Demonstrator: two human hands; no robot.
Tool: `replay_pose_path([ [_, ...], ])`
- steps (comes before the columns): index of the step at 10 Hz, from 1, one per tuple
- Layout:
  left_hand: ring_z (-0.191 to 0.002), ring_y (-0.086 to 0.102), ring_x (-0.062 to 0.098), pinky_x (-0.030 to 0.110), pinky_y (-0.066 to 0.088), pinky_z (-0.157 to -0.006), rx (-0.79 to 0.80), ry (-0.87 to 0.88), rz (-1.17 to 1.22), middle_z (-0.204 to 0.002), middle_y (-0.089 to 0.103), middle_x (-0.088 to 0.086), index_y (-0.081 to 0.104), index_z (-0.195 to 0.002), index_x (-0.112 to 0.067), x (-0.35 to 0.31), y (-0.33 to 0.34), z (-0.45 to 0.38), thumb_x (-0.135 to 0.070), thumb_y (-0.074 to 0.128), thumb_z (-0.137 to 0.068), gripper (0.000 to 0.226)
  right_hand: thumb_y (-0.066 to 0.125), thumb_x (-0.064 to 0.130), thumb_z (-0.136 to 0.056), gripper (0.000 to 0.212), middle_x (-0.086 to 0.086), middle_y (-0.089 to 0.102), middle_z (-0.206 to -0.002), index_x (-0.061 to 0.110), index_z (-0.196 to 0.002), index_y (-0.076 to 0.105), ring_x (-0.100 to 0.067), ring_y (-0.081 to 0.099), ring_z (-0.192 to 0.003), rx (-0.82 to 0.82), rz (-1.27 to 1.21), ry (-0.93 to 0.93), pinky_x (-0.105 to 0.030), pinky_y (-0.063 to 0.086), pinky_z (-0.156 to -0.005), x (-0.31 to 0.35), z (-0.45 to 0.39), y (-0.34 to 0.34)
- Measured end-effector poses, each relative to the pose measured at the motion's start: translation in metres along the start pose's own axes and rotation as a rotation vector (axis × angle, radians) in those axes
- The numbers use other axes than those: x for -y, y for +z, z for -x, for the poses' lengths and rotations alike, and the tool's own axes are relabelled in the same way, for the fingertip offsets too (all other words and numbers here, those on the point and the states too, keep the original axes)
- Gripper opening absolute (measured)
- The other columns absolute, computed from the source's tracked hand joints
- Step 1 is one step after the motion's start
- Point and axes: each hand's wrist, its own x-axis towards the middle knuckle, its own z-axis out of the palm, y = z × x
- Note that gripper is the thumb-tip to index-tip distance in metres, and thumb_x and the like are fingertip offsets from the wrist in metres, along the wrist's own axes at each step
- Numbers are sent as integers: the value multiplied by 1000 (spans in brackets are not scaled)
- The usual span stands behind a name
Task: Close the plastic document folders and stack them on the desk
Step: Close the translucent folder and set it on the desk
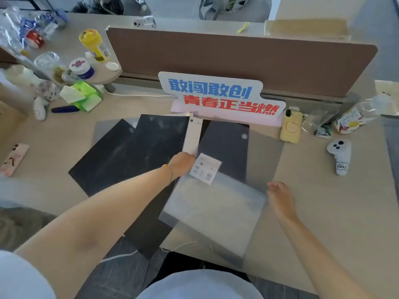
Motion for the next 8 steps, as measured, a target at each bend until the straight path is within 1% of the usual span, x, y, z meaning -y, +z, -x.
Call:
replay_pose_path([
  [1, -111, 66, 34, 29, 51, -81, 42, -85, 102, -125, 63, 19, 49, -138, 0, -7, -2, 1, -8, 45, -104, 36, 59, 4, -83, 31, -9, 72, -112, 15, -111, 68, -28, 65, -103, 11, -45, 64, -31, 43, -84, -6, 2, 0],
  [2, -115, 64, 36, 35, 55, -97, 86, -110, 90, -127, 61, 20, 52, -135, 0, -8, -6, 1, -16, 45, -105, 35, 59, 4, -83, 35, -6, 70, -112, 15, -114, 68, -27, 65, -106, 6, -80, 104, -31, 44, -86, -3, 5, 0],
  [3, -121, 60, 41, 46, 49, -104, 52, -163, 194, -130, 63, 24, 61, -129, 5, -7, -9, -4, -26, 40, -104, 45, 60, 8, -81, 38, -6, 69, -115, 15, -117, 67, -28, 64, -107, 4, -96, 170, -36, 47, -93, -7, 1, -4],
  [4, -114, 65, 37, 42, 53, -99, 16, -115, 120, -122, 67, 20, 65, -125, 2, -6, -7, -2, -21, 45, -104, 38, 60, 8, -78, 38, -13, 71, -116, 15, -114, 67, -32, 67, -104, 11, -122, 194, -42, 51, -94, -12, -5, -3],
  [5, -101, 69, 31, 37, 56, -90, -7, -120, 180, -106, 69, 11, 68, -120, -1, -6, -7, -1, -14, 51, -101, 28, 59, 5, -79, 40, -12, 70, -119, 16, -117, 65, -31, 65, -108, -18, -119, 163, -40, 48, -94, -2, 2, -8],
  [6, -107, 66, 32, 38, 53, -93, -115, -77, 277, -107, 65, 9, 67, -120, -2, -12, -13, 4, -17, 47, -101, 31, 60, 6, -80, 44, -8, 66, -127, 17, -123, 62, -28, 61, -117, -7, -85, 69, -36, 43, -94, 13, 15, -16],
  [7, -114, 65, 27, 29, 52, -97, -183, -18, 355, -129, 62, 14, 61, -130, -1, -17, -24, 13, -11, 49, -103, 30, 64, 7, -78, 49, -6, 66, -125, 19, -125, 61, -27, 61, -113, -9, -12, -62, -32, 42, -89, 30, 25, -26],
  [8, -117, 64, 27, 26, 51, -90, -239, 3, 520, -139, 61, 8, 53, -142, -8, -19, -36, 14, -18, 45, -106, 38, 65, 5, -72, 57, -4, 68, -111, 23, -126, 61, -24, 60, -99, -41, 69, -178, -29, 40, -76, 52, 33, -35],
])
